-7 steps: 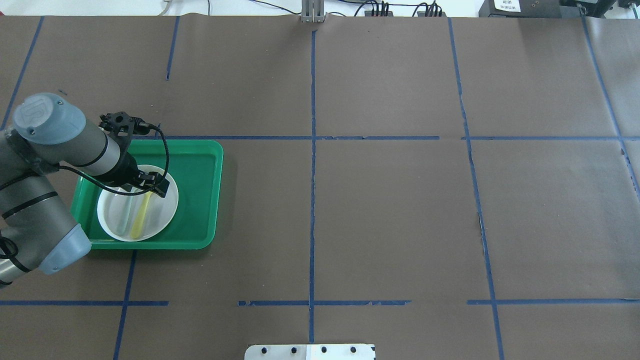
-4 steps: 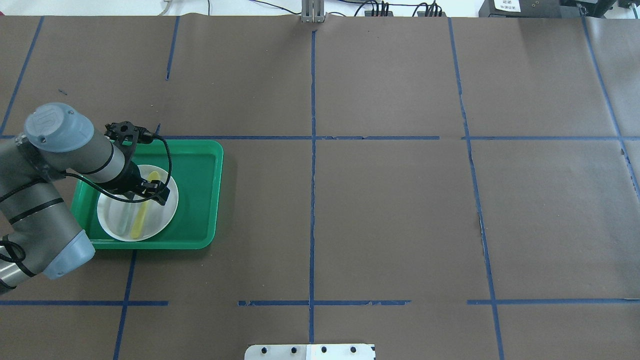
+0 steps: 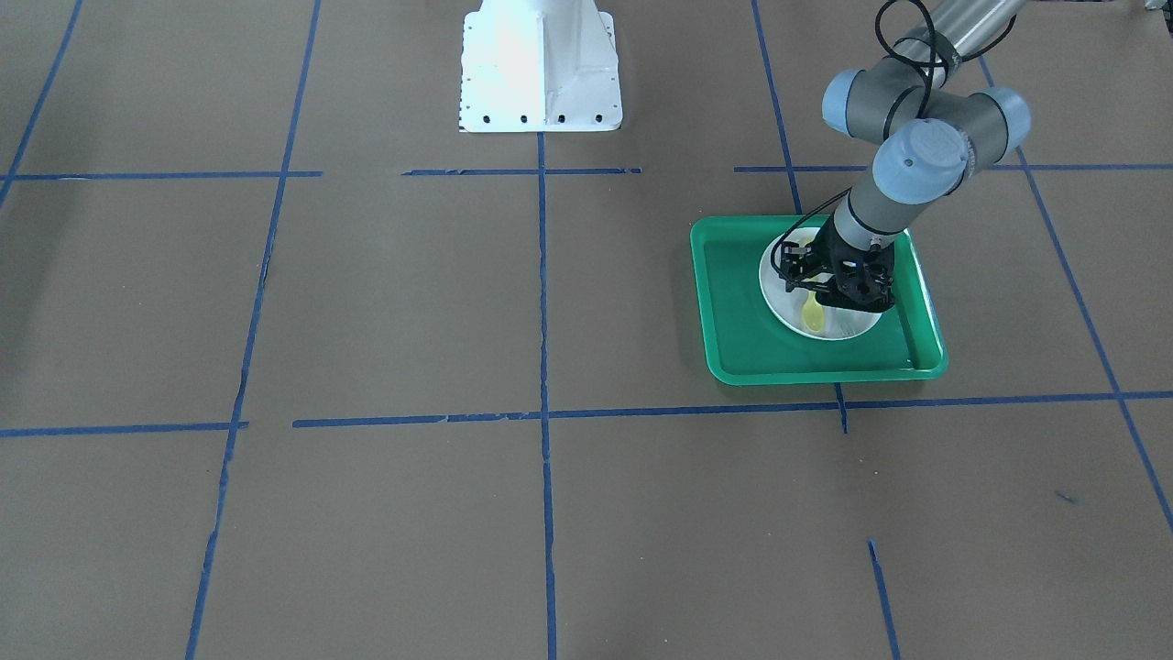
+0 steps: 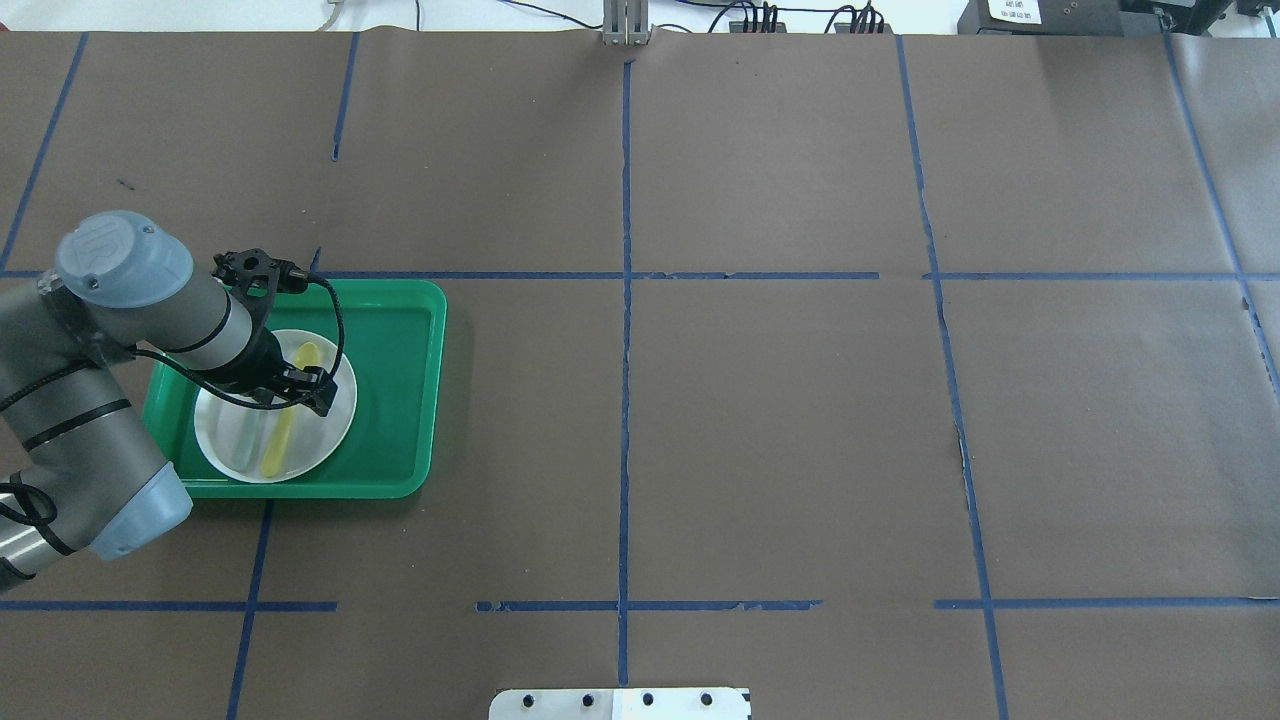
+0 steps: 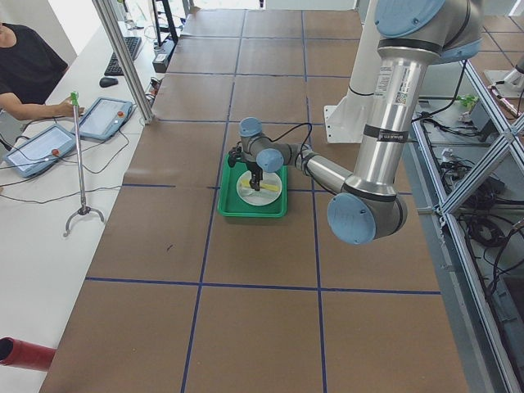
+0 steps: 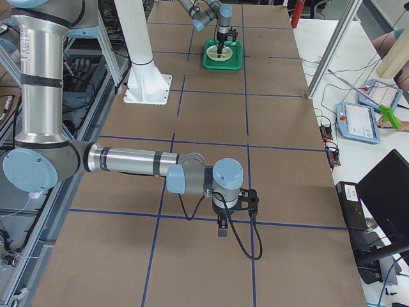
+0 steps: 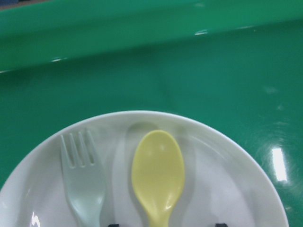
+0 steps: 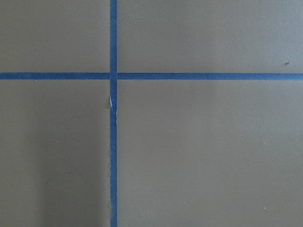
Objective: Place spoon
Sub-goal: 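Lower the left gripper and grasp the yellow spoon's handle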
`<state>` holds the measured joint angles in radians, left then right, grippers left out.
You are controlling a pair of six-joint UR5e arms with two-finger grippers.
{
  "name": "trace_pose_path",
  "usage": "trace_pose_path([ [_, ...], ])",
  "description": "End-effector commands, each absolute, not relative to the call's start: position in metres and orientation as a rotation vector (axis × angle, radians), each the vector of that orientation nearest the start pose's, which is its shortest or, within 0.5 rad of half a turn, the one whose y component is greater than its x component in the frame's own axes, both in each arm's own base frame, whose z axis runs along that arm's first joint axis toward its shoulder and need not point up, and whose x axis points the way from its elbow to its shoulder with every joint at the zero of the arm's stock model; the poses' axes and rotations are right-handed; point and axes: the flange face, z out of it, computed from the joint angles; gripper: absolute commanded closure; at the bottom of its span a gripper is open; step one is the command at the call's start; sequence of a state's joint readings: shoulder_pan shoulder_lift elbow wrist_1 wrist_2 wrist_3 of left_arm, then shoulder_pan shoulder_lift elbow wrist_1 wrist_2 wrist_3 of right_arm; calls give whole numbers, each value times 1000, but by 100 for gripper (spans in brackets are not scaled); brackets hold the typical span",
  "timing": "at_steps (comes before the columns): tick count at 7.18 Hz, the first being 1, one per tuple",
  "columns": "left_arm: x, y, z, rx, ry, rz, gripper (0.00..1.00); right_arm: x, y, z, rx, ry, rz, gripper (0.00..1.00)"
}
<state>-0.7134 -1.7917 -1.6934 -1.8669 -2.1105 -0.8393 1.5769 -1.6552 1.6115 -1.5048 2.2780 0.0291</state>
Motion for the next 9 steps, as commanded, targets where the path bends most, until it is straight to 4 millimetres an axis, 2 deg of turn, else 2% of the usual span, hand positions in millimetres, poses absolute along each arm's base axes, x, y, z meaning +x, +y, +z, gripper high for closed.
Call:
trace_pose_path([
  [1, 395, -450, 454, 16, 815, 184, 100, 71, -457, 676, 14, -707, 26, 0],
  [4, 389, -443, 436, -19, 870, 204, 100, 71, -457, 677, 12, -707, 26, 0],
  [5, 381, -440, 416, -13, 900, 206, 100, 71, -457, 677, 12, -707, 26, 0],
  [6, 388, -437, 400, -87, 913, 108, 100, 71, -457, 677, 12, -707, 26, 0],
  [7, 402, -448, 377, -118, 932, 16, 100, 71, -456, 677, 12, -707, 26, 0],
  [9, 425, -465, 359, -138, 939, -29, 100, 72, -457, 677, 12, -706, 26, 0],
])
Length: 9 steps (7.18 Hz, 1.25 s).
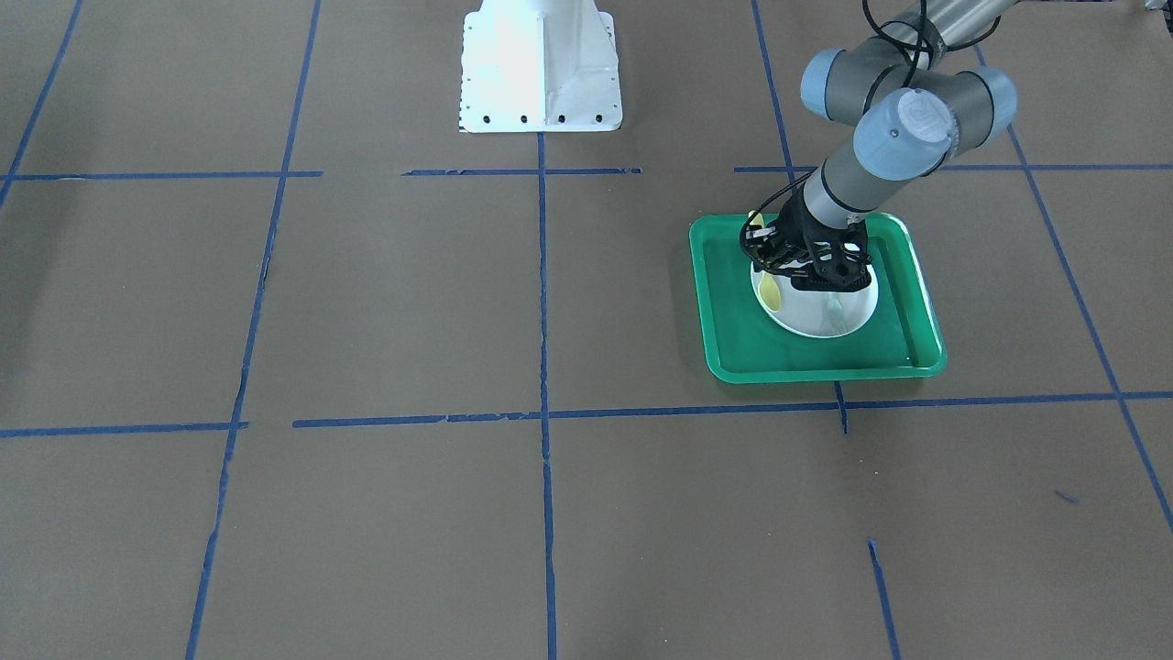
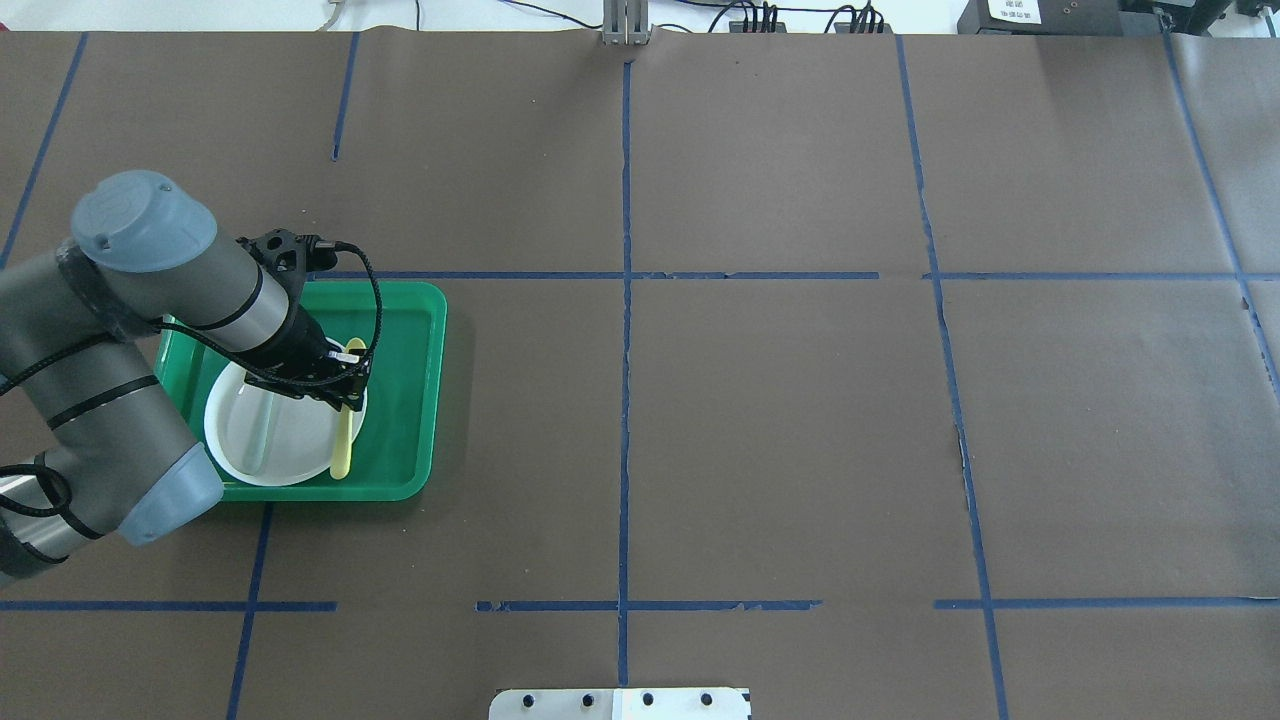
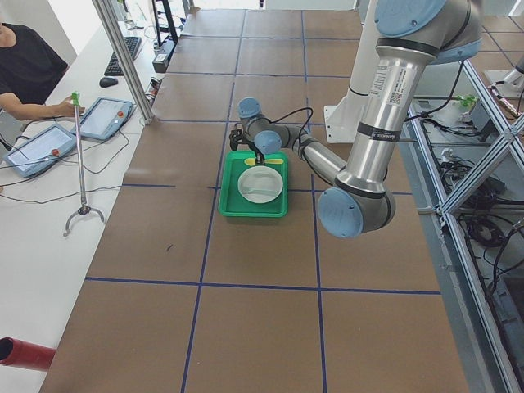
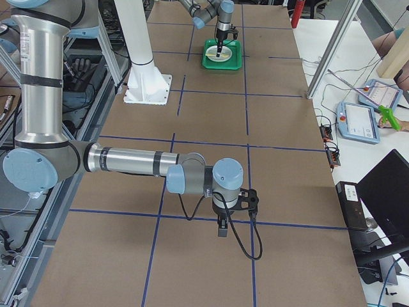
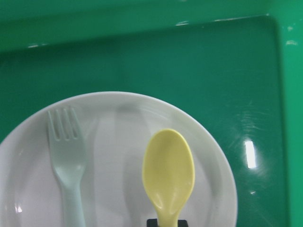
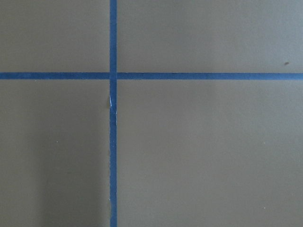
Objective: Place spoon
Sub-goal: 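Carry the spoon off the plate and lower it onto the tray beside it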
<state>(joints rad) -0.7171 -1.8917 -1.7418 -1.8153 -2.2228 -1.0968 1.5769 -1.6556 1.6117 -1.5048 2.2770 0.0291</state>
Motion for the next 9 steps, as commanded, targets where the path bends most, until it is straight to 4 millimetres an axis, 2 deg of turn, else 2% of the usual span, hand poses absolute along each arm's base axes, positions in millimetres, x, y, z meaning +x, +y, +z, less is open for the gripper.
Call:
trace_pose_path([
  [1, 441, -473, 366, -155, 924, -35, 100, 71, -457, 676, 14, -707, 26, 0],
  [3, 450, -474, 379, -162, 910, -26, 100, 71, -457, 677, 12, -707, 26, 0],
  [6, 449, -474, 376, -127, 942, -5, 99, 71, -457, 676, 14, -707, 26, 0],
  [7, 449, -475, 377, -115, 941, -7, 93, 71, -457, 676, 14, -707, 26, 0],
  [9, 449, -478, 376, -75, 932, 12, 55, 71, -457, 676, 14, -707, 26, 0],
])
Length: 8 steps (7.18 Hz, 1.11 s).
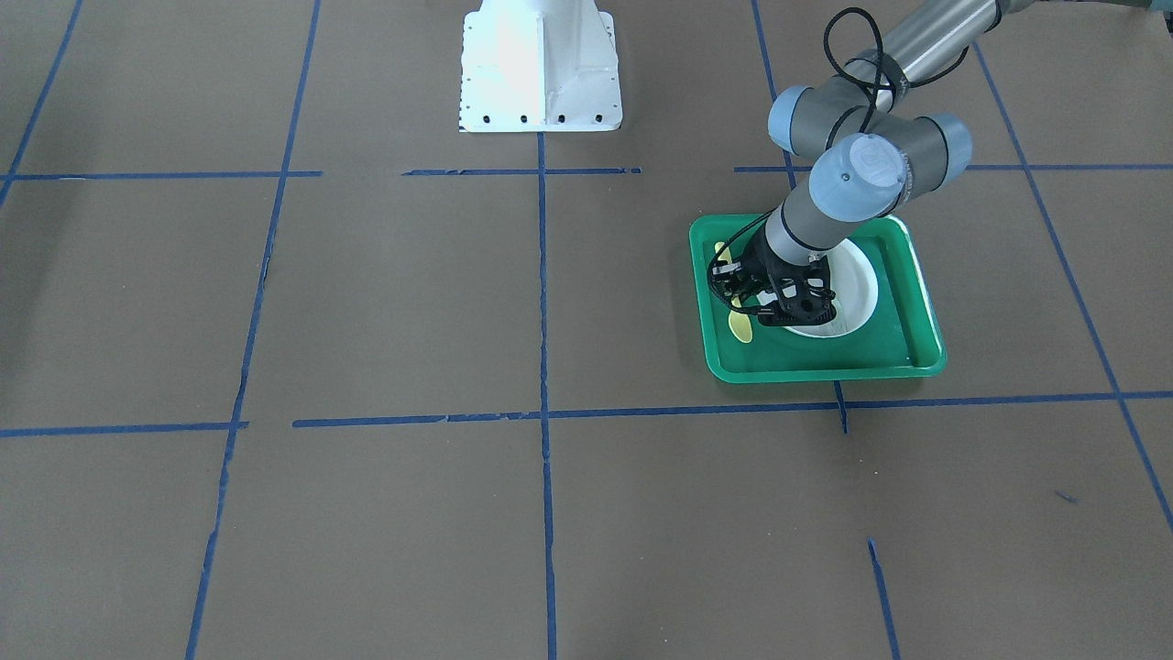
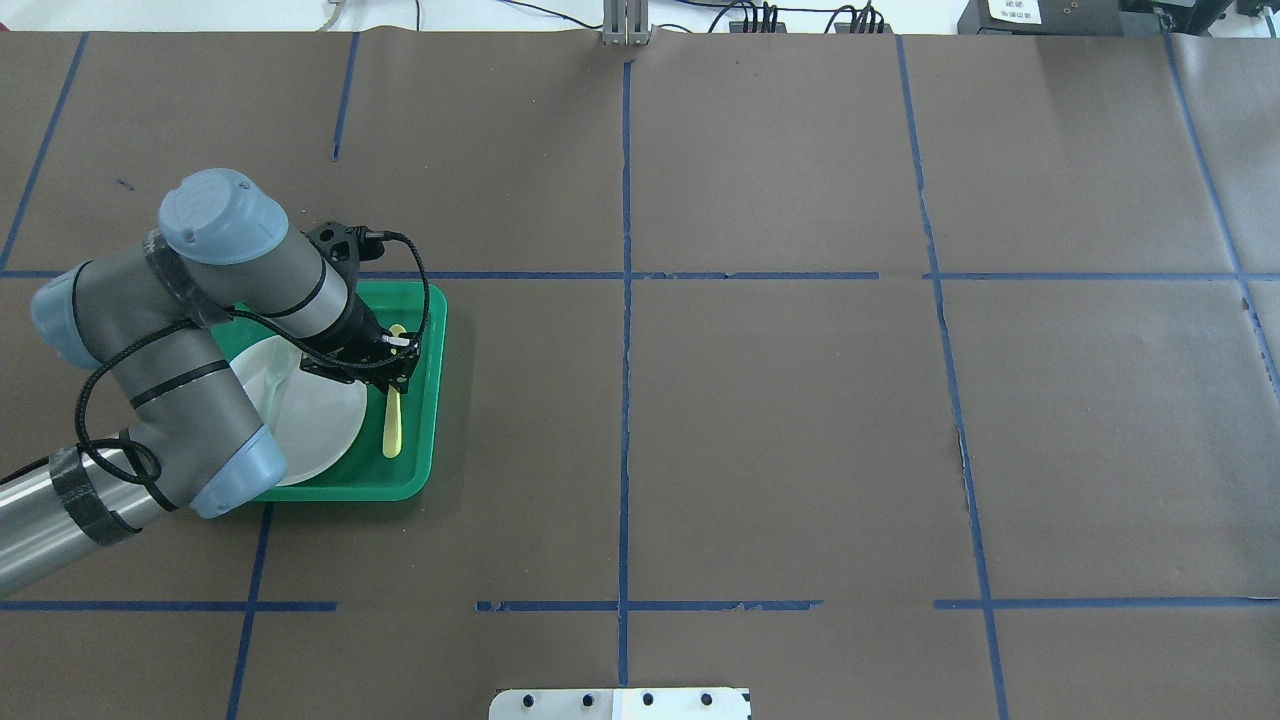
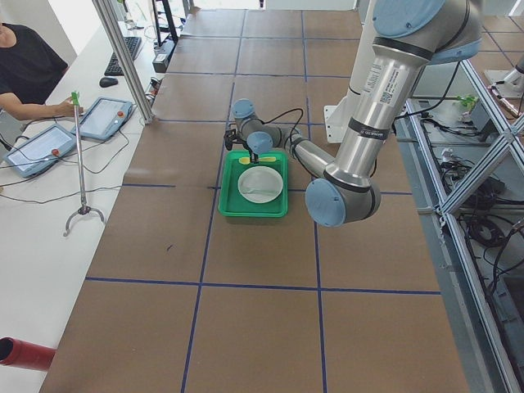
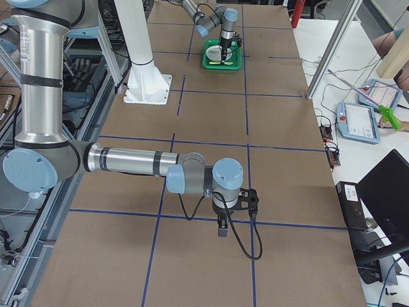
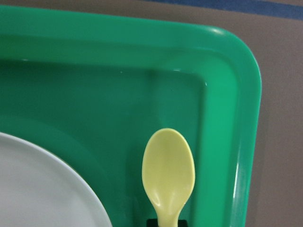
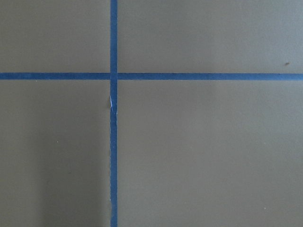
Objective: Place spoon
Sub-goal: 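Carry the spoon off the plate and lower it onto the tray beside it, then open the left gripper and lift it away from the tray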
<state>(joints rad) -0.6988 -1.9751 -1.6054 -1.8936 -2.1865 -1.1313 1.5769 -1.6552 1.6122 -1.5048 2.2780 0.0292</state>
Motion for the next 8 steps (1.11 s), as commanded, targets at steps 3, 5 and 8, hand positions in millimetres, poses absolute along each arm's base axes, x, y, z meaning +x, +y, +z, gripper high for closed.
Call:
trace_pose_path([
  [3, 439, -483, 369, -29, 942, 50, 40, 71, -457, 676, 14, -707, 26, 0],
  [5, 381, -516, 338, 42, 992, -28, 40, 71, -456, 677, 12, -707, 26, 0],
  [8, 243, -571, 316, 122, 1073, -151, 36, 71, -457, 677, 12, -707, 26, 0],
])
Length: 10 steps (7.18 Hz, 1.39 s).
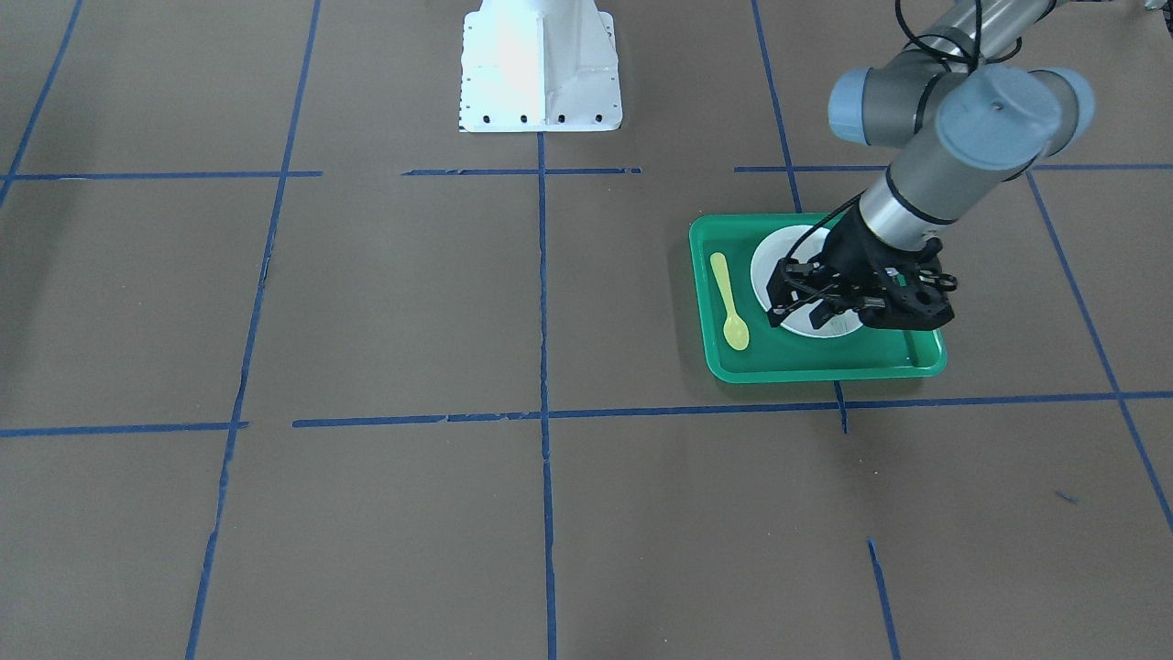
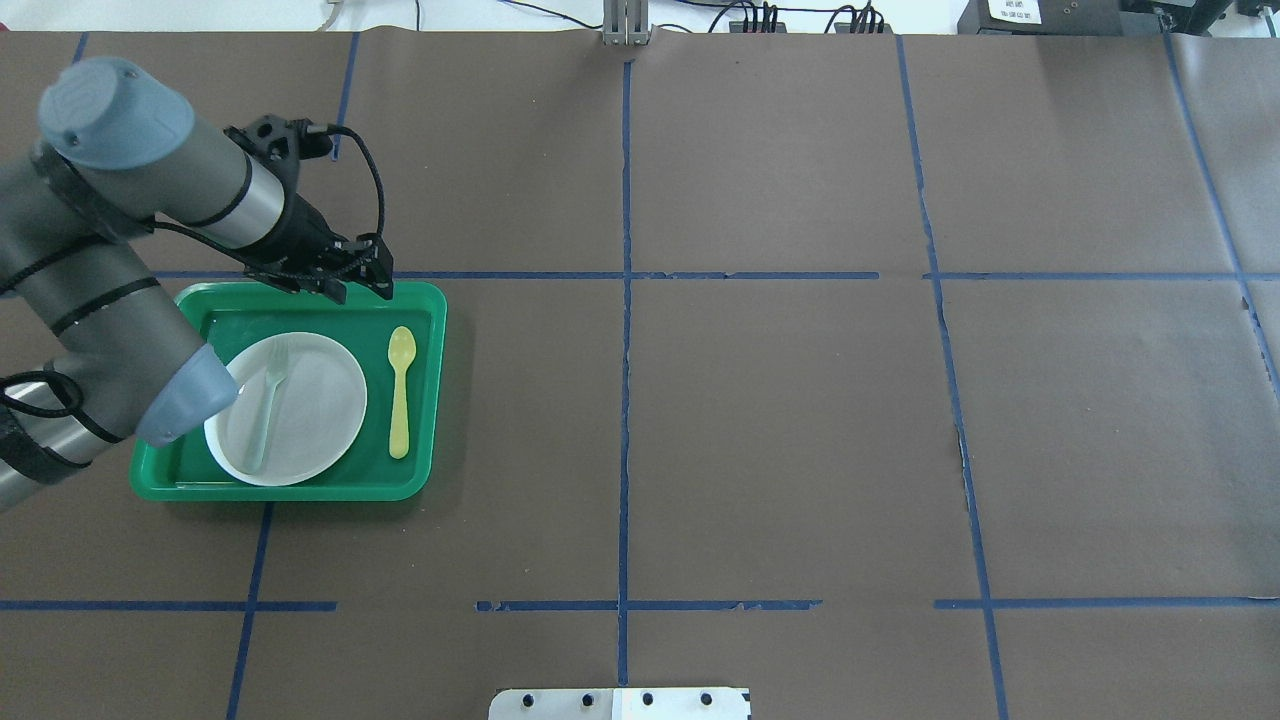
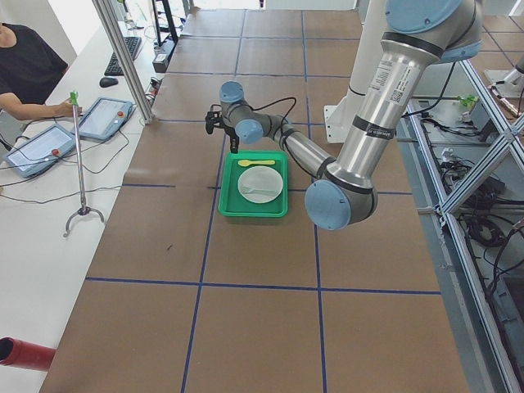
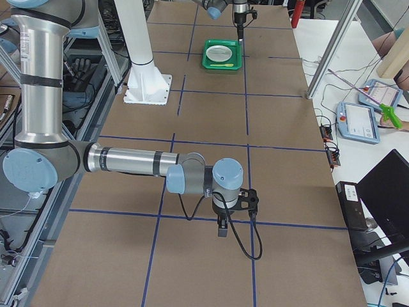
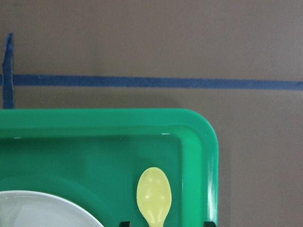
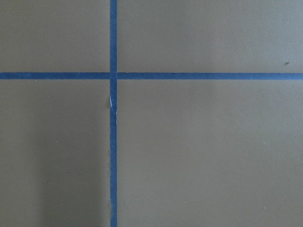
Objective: Place spoon
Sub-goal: 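Open the left gripper and lift it away from the tray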
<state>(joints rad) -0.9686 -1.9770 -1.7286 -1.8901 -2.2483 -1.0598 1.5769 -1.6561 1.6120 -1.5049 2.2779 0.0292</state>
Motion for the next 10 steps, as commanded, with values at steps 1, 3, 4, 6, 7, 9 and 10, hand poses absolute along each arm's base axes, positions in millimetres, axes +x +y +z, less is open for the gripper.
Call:
trace_pose_path([
  [1, 224, -584, 328, 173, 1039, -100, 33, 71, -457, 676, 14, -707, 26, 0],
  [3, 148, -579, 395, 231, 954, -60, 27, 71, -457, 676, 14, -707, 26, 0],
  [4, 118, -570, 428, 248, 916, -32, 24, 72, -457, 677, 12, -706, 26, 0],
  [6, 59, -551, 483, 285, 849, 26, 23, 71, -457, 676, 14, -707, 26, 0],
  [7, 41, -550, 502, 248, 808, 58, 23, 71, -457, 676, 14, -707, 26, 0],
  [9, -31, -547, 531, 195, 733, 121, 24, 71, -457, 677, 12, -707, 26, 0],
  [10, -38, -552, 544, 171, 730, 105, 24, 72, -457, 676, 14, -706, 26, 0],
])
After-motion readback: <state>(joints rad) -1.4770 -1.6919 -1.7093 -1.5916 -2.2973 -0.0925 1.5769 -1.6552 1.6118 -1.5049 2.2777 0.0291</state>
